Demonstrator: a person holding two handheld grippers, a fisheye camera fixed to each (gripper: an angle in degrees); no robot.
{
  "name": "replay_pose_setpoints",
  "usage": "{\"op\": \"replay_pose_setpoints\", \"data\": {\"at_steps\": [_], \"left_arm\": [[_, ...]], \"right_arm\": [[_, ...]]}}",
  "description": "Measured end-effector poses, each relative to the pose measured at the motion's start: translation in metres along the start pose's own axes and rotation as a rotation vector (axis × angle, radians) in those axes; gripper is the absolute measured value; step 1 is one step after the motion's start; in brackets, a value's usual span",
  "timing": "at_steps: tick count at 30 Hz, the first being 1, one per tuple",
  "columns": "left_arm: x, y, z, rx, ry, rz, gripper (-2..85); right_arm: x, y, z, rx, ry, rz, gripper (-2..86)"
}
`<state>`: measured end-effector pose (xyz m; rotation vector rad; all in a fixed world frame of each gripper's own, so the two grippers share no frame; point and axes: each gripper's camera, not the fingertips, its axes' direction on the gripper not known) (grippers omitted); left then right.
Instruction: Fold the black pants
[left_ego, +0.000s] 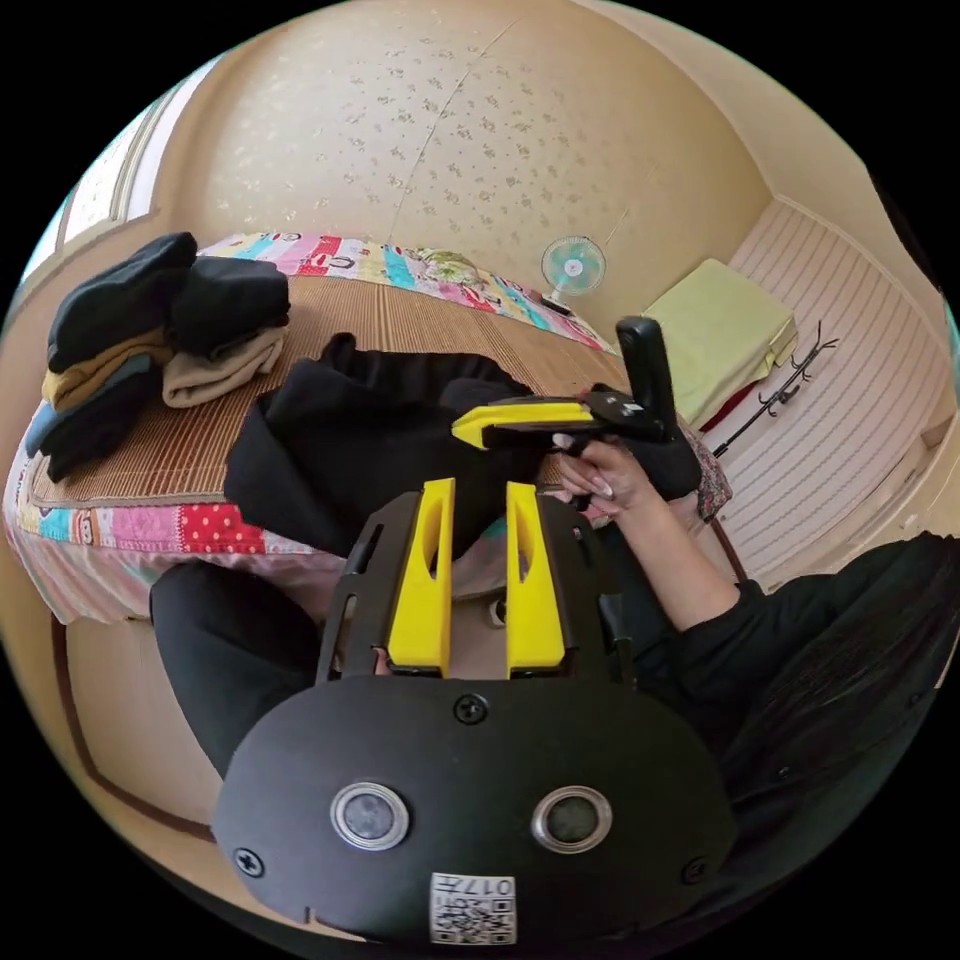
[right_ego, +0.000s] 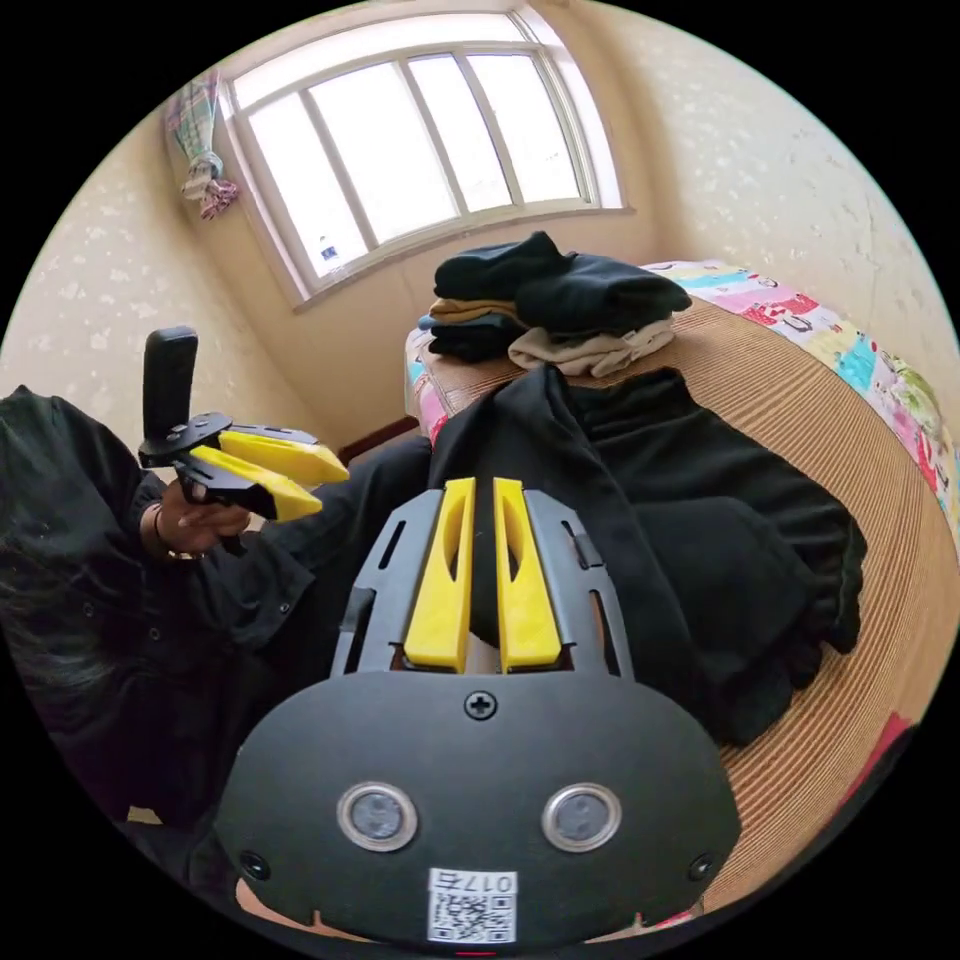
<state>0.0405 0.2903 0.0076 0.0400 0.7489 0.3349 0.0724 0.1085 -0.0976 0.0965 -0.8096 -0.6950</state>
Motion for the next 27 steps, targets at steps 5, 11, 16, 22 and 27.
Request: {"op": "replay_pose_setpoints", "data": {"at_steps": [5, 11, 16, 22, 27], "left_arm": [[0.053, -0.104, 0.091, -0.037, -0.001, 0.254, 9.9], [0.104, -0.236, 0.281, -0.228, -0.193, 0.389, 12.9], [0.061, -0.239, 0.363, -0.407, -0.237, 0.246, 11.8], [0.002, -0.22, 0.214, -0.105, 0.323, -0.127, 4.2], [0.053, -0.182, 0.026, 0.142, 0.3, 0.095, 4.1]], "right_arm": [[0.017, 0.112, -0.074, 0.088, 0.139, 0.322, 2.2], [0.013, 0.221, -0.149, 0.339, 0.119, 0.573, 1.6], [0.009, 0.26, -0.156, 0.372, 0.14, 0.666, 1.8], [0.026, 0.252, -0.138, 0.357, 0.138, 0.711, 7.3], [0.055, 0.23, -0.132, 0.432, 0.058, 0.715, 13.2]]}}
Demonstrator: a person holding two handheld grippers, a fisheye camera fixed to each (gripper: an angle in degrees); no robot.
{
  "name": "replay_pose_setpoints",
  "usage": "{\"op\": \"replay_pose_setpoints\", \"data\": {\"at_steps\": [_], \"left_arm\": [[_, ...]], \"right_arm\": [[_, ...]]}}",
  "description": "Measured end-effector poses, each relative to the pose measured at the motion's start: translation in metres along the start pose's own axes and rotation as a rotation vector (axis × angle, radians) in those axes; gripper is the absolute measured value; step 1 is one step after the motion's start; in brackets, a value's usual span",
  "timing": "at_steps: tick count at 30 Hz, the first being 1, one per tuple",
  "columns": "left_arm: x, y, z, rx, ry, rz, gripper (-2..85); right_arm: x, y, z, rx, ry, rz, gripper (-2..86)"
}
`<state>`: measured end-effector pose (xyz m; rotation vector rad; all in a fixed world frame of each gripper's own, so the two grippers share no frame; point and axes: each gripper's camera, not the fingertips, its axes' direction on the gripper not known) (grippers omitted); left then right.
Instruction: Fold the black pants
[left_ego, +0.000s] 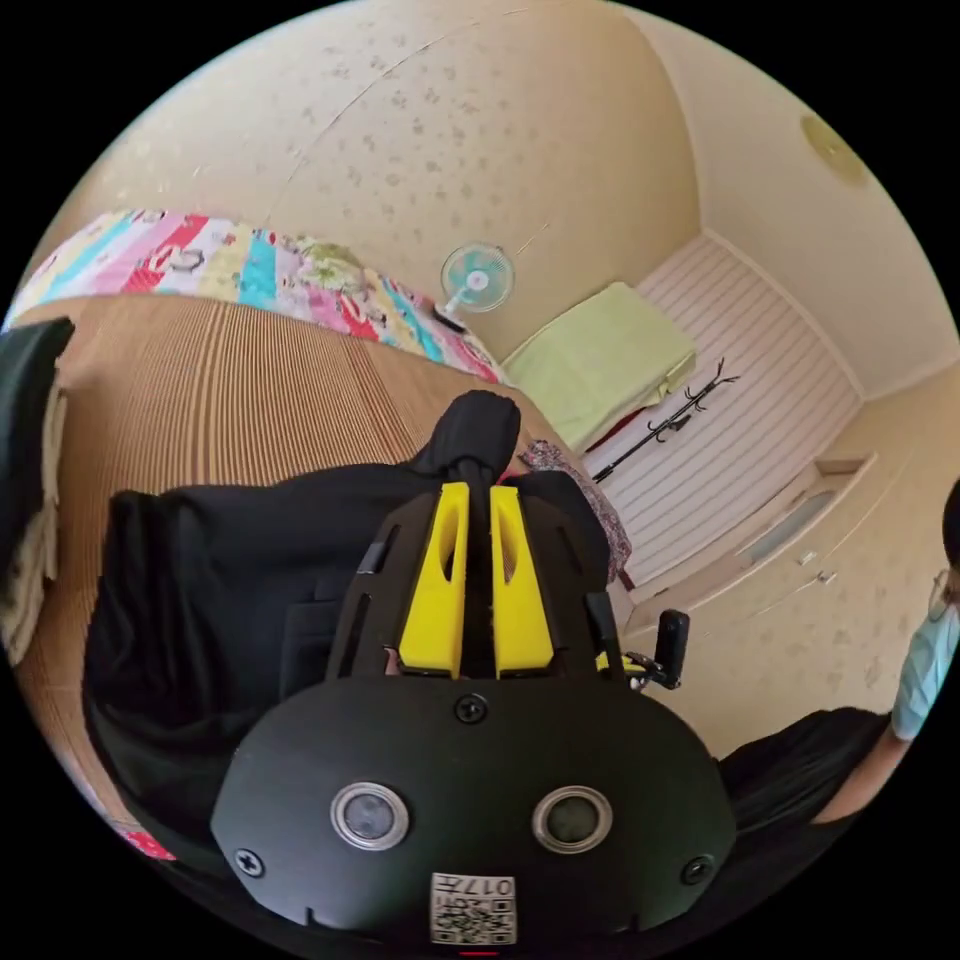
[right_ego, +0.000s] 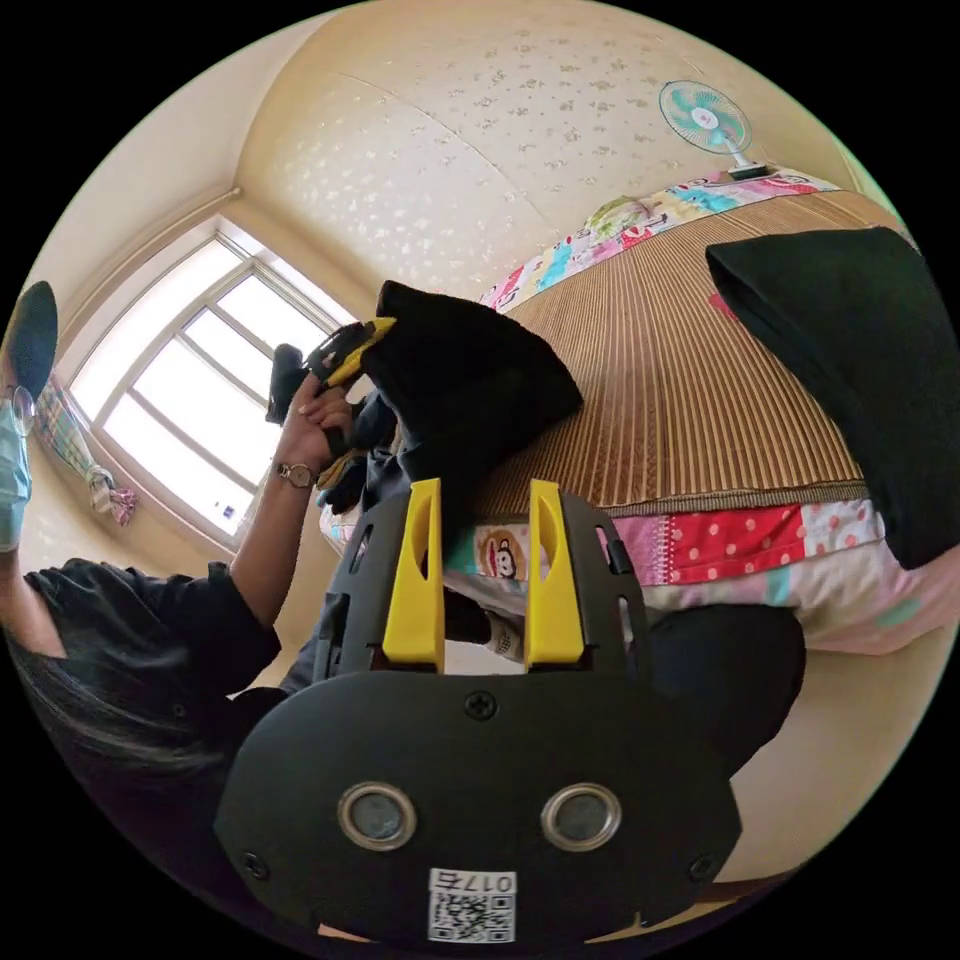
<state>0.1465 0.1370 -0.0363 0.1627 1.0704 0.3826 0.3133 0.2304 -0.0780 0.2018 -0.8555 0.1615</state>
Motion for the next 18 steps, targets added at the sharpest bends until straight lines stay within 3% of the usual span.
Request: {"op": "replay_pose_setpoints", "data": {"at_steps": [5, 8, 10, 11, 15, 18], "left_arm": [[0.093, 0.008, -0.133, 0.194, 0.003, 0.155, 3.5], [0.143, 0.013, -0.194, 0.298, 0.057, 0.245, 3.0], [0.184, 0.024, -0.243, 0.41, 0.078, 0.306, 2.5], [0.193, 0.027, -0.255, 0.441, 0.084, 0.323, 2.3], [0.246, 0.042, -0.333, 0.589, 0.158, 0.425, 1.7], [0.272, 0.041, -0.363, 0.559, 0.233, 0.474, 1.4]], "right_arm": [[0.006, -0.019, 0.021, 0.046, -0.002, 0.024, 17.8], [0.001, -0.016, 0.048, -0.029, -0.201, 0.016, 18.8], [-0.035, -0.007, 0.037, 0.064, -0.433, -0.098, 16.2], [-0.047, -0.006, 0.03, 0.1, -0.452, -0.126, 15.3], [-0.143, -0.02, -0.026, 0.206, -0.405, -0.368, 6.2], [-0.218, -0.025, -0.059, 0.216, -0.253, -0.565, 2.7]]}}
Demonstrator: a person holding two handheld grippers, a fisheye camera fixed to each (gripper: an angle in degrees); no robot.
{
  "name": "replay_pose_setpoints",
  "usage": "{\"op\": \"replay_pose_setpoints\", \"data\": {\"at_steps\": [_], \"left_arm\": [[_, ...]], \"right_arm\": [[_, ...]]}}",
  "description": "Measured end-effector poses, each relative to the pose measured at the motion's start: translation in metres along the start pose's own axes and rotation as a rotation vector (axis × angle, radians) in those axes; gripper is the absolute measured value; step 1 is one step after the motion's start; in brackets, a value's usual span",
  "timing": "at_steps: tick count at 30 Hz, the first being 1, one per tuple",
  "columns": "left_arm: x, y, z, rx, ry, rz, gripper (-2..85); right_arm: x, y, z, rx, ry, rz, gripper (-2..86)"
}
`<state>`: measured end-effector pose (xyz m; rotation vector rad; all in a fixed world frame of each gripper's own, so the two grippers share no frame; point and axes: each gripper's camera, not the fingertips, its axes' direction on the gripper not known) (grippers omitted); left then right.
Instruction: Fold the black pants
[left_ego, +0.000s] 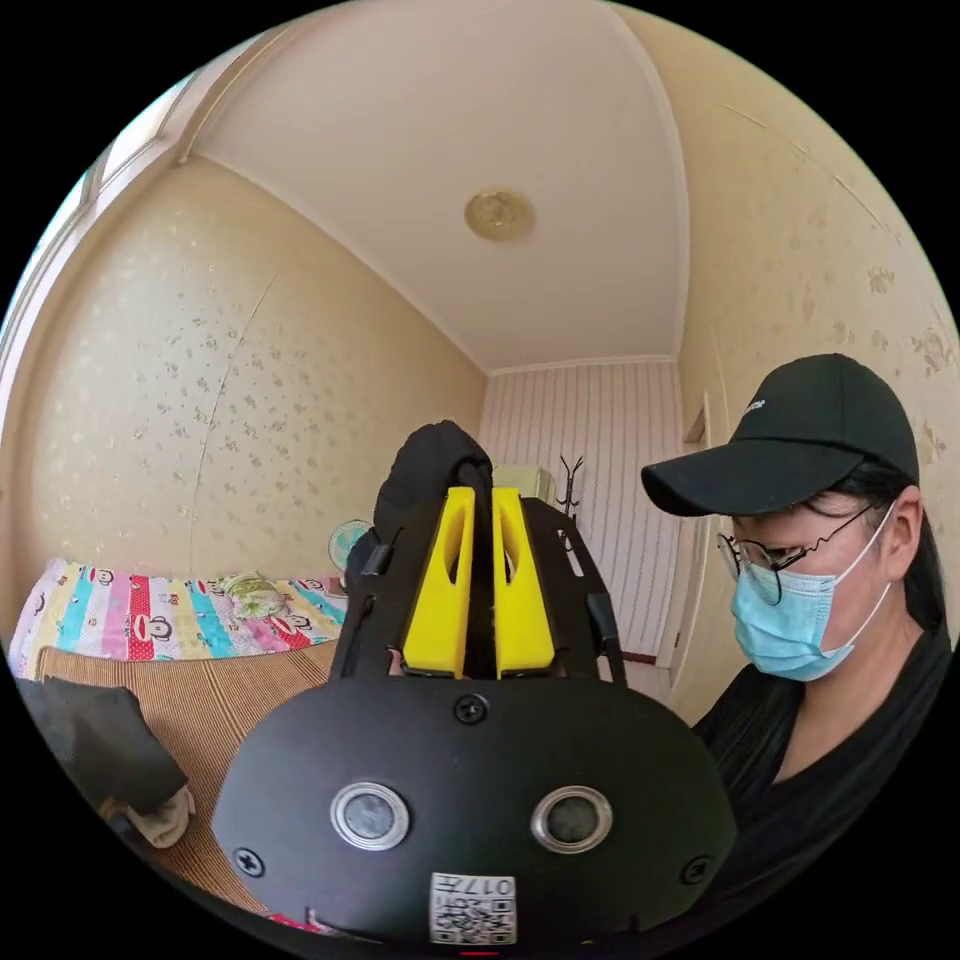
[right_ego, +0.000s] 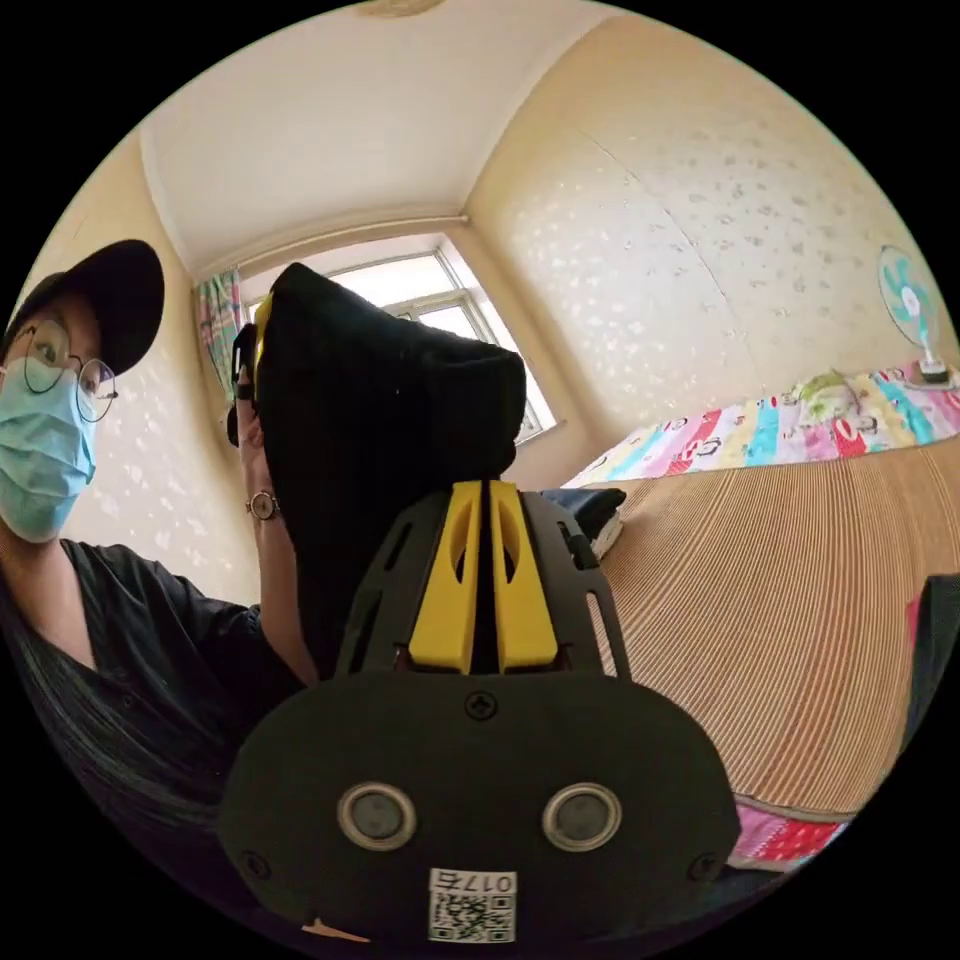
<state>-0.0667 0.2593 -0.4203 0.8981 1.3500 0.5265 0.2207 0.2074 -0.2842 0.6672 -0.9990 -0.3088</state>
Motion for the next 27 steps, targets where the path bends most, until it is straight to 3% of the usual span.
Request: {"op": "replay_pose_setpoints", "data": {"at_steps": [2, 7, 10, 16, 20, 23, 26, 27], "left_arm": [[0.012, -0.009, -0.012, 0.041, 0.025, -0.013, 1.2], [0.041, -0.06, -0.067, 0.122, 0.136, 0.048, 1.2], [0.047, -0.088, -0.078, 0.075, 0.002, 0.085, 1.2], [-0.018, -0.13, -0.07, 0.049, -0.065, 0.022, 1.3], [-0.087, -0.135, -0.033, 0.025, -0.118, -0.034, 1.5], [-0.176, -0.158, 0.034, -0.041, -0.256, -0.099, 2.0], [-0.314, -0.208, 0.141, -0.14, -0.474, -0.158, 3.5], [-0.375, -0.217, 0.183, -0.205, -0.558, -0.197, 4.5]], "right_arm": [[-0.03, -0.012, -0.01, 0.062, 0.077, -0.075, 1.9], [-0.056, -0.022, -0.089, 0.394, 0.217, 0.034, 0.8], [-0.084, -0.036, -0.137, 0.525, 0.329, -0.001, 0.6], [-0.155, -0.099, -0.168, 0.674, 0.513, -0.235, 0.4], [-0.154, -0.143, -0.144, 0.663, 0.655, -0.3, 0.5], [-0.105, -0.205, -0.097, 0.582, 0.814, -0.291, 0.5], [0.01, -0.332, -0.023, 0.341, 0.934, -0.195, 0.8], [0.075, -0.383, 0.009, 0.165, 0.941, -0.11, 1.0]]}}
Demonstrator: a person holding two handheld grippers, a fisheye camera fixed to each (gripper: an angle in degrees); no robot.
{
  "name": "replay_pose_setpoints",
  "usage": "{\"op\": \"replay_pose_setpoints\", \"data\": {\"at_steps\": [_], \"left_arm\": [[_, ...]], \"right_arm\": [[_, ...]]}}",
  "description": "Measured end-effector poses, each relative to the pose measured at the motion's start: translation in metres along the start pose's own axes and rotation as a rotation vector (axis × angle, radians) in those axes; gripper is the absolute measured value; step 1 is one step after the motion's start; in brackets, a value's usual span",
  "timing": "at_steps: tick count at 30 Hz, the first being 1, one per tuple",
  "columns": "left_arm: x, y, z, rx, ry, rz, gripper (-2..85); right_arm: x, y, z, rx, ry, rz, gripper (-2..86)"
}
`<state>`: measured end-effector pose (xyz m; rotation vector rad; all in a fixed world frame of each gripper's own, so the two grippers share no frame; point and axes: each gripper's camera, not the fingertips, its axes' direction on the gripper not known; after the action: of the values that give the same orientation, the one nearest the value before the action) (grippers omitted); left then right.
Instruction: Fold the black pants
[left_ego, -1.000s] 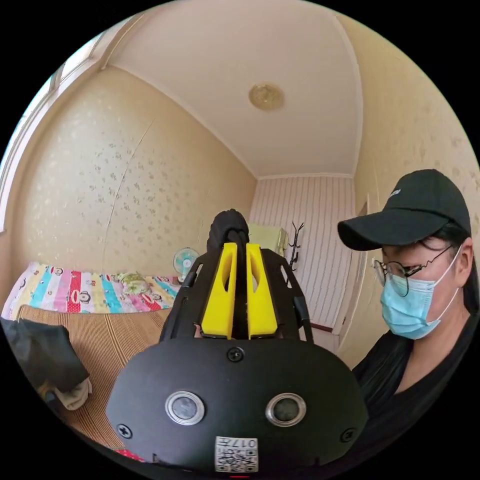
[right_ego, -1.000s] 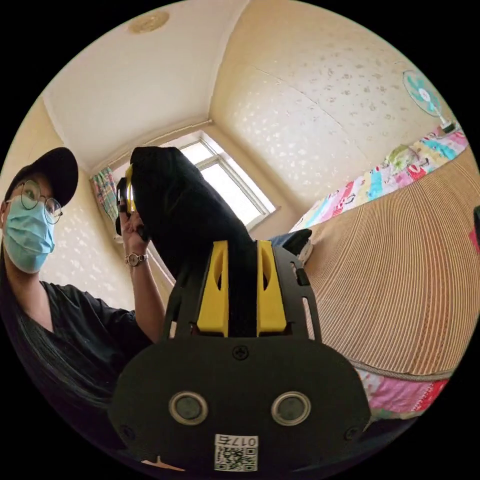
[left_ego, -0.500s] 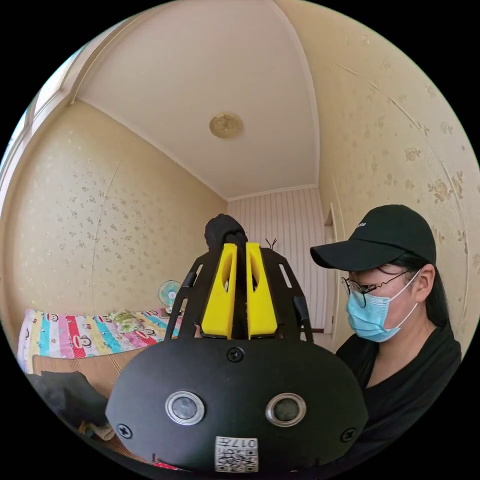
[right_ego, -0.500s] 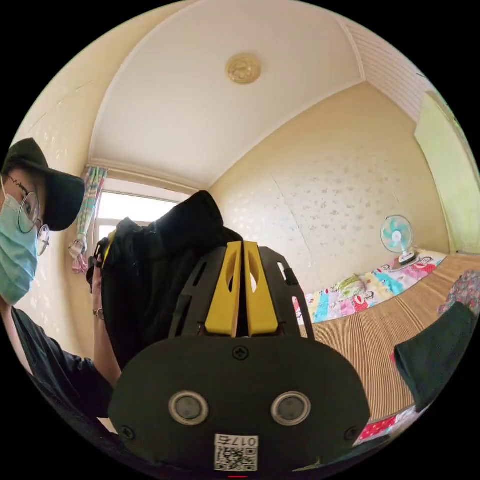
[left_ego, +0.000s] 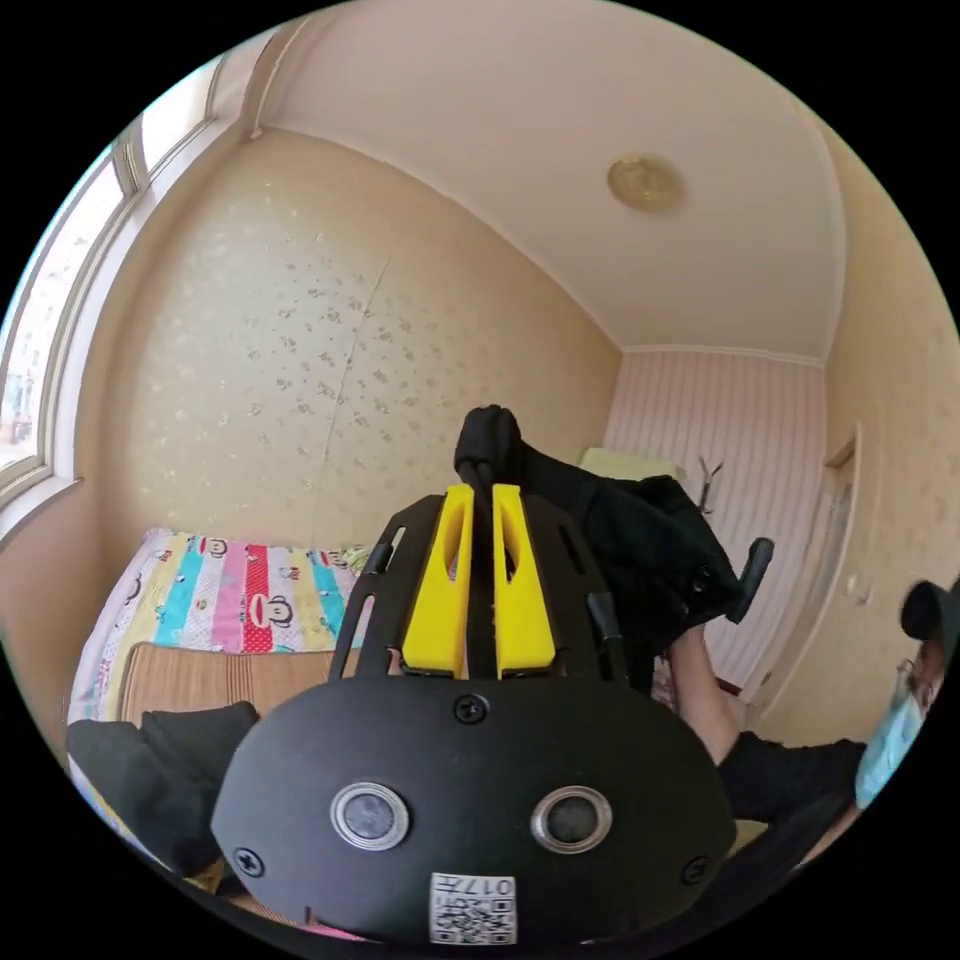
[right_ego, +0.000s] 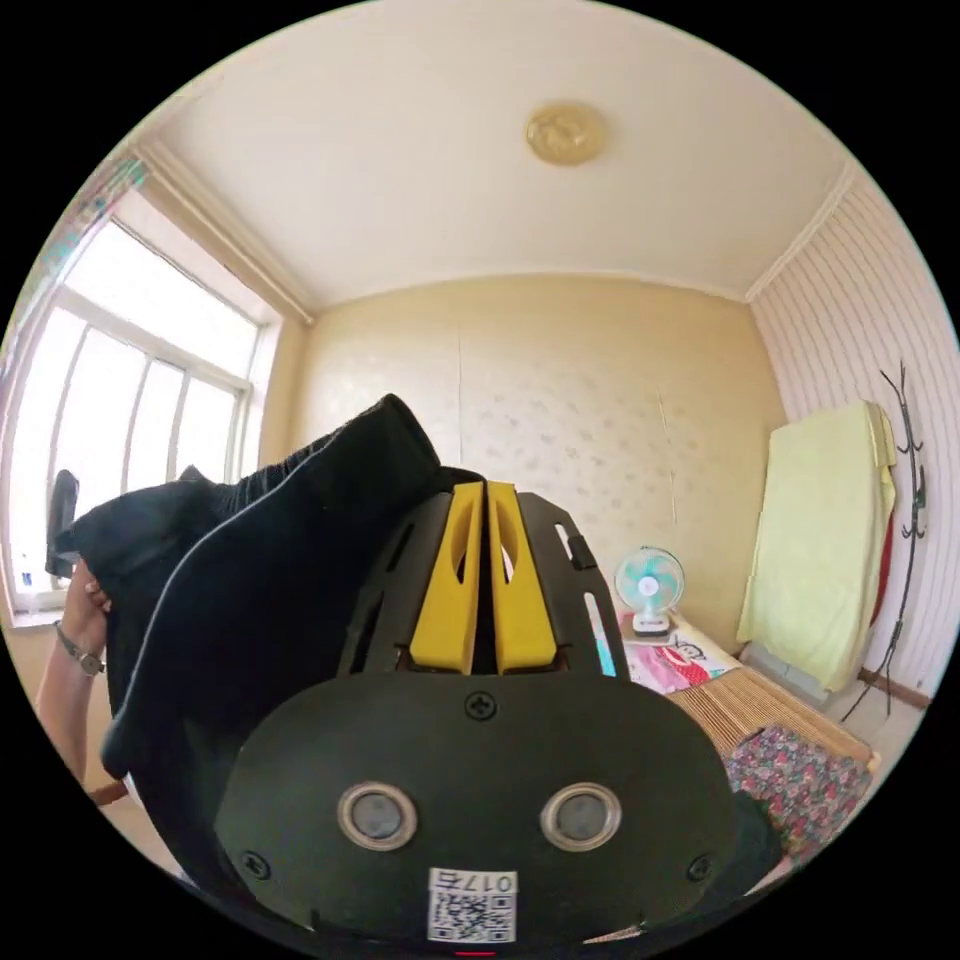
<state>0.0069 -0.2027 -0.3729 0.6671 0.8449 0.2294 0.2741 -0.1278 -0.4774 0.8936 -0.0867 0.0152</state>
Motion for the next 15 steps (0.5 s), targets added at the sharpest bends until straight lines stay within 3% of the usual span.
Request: {"op": "replay_pose_setpoints", "data": {"at_steps": [1, 3, 4, 6, 10, 15], "left_arm": [[-0.028, -0.01, 0.051, -0.084, -0.132, -0.077, 6.4], [-0.062, 0.005, 0.101, -0.149, -0.308, -0.139, 7.9], [-0.076, 0.03, 0.125, -0.158, -0.327, -0.101, 8.1], [-0.095, 0.086, 0.163, -0.24, -0.272, -0.01, 8.2], [-0.145, 0.281, 0.232, -0.683, -0.175, 0.074, 9.0], [-0.168, 0.451, 0.175, -0.89, -0.043, -0.092, 11.5]], "right_arm": [[0.017, -0.011, 0.075, -0.208, -0.025, 0.031, 1.3], [0.036, 0.012, 0.147, -0.443, 0.033, 0.087, 1.8], [0.039, 0.041, 0.166, -0.459, 0.046, 0.08, 2.2], [0.03, 0.102, 0.181, -0.446, -0.041, -0.037, 2.7], [0.02, 0.307, 0.2, -0.69, -0.165, -0.233, 3.4], [0.029, 0.468, 0.161, -0.896, -0.306, -0.131, 4.0]]}}
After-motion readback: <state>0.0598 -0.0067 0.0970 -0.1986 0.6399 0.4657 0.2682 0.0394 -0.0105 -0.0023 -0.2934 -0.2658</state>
